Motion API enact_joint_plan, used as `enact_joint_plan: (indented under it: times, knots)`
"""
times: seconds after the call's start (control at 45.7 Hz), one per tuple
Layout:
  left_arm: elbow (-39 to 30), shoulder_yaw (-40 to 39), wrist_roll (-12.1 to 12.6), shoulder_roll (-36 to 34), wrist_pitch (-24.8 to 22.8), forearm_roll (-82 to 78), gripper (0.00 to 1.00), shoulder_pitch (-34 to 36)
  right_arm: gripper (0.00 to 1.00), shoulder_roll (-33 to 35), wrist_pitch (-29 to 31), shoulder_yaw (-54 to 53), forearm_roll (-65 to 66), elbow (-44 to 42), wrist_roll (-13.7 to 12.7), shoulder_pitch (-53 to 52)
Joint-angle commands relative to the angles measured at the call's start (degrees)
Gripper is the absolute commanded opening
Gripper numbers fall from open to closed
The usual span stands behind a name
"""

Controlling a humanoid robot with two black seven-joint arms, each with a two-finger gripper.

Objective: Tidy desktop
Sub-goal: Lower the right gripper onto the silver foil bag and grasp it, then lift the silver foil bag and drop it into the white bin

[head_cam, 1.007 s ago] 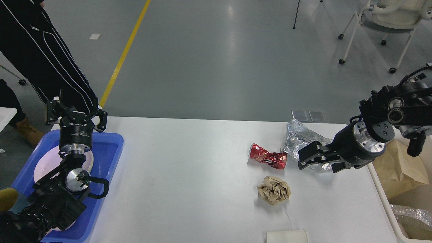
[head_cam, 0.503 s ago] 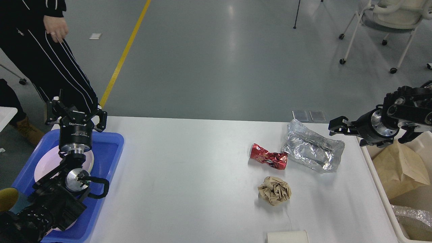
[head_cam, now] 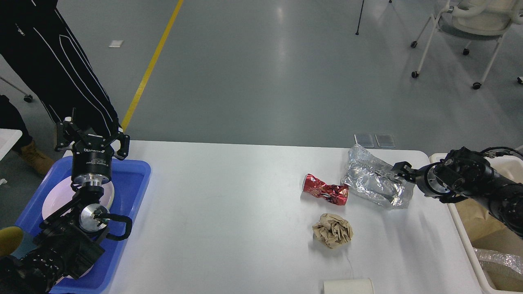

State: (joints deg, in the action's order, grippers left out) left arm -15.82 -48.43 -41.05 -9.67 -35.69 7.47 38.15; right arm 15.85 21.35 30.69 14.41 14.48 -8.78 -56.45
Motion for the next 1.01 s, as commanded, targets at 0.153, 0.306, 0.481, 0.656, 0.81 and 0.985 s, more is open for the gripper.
enact_joint_plan:
  times: [0.153, 0.306, 0.481, 0.656, 0.81, 0.985]
  knots:
    - [0.0, 0.0, 0.01, 0.0, 0.01, 0.0, 0.97, 0.0, 1.0, -2.23, -0.96, 0.07, -0.7, -5.78, 0.07, 5.38]
    - [0.0, 0.0, 0.01, 0.0, 0.01, 0.0, 0.97, 0.0, 0.96, -2.76, -3.16, 0.07, -0.7, -6.05, 0.07, 7.14]
    - [0.0, 0.0, 0.01, 0.0, 0.01, 0.0, 0.97, 0.0, 0.05, -4.52, -4.74, 0.07, -0.79, -6.22, -0.01, 7.67]
    - [0.0, 0.0, 0.01, 0.0, 0.01, 0.0, 0.97, 0.0, 0.0, -5.3, -13.87, -0.02, -0.79, -6.05, -0.01, 9.86]
    - [0.0, 0.0, 0.01, 0.0, 0.01, 0.0, 0.97, 0.0, 0.0, -7.42, -14.85, 0.25, -0.79, -6.05, -0.01, 9.95]
    - [0.0, 0.0, 0.01, 0.0, 0.01, 0.0, 0.97, 0.0, 0.0, -7.15, -14.94, 0.25, -0.79, -5.96, 0.07, 9.43]
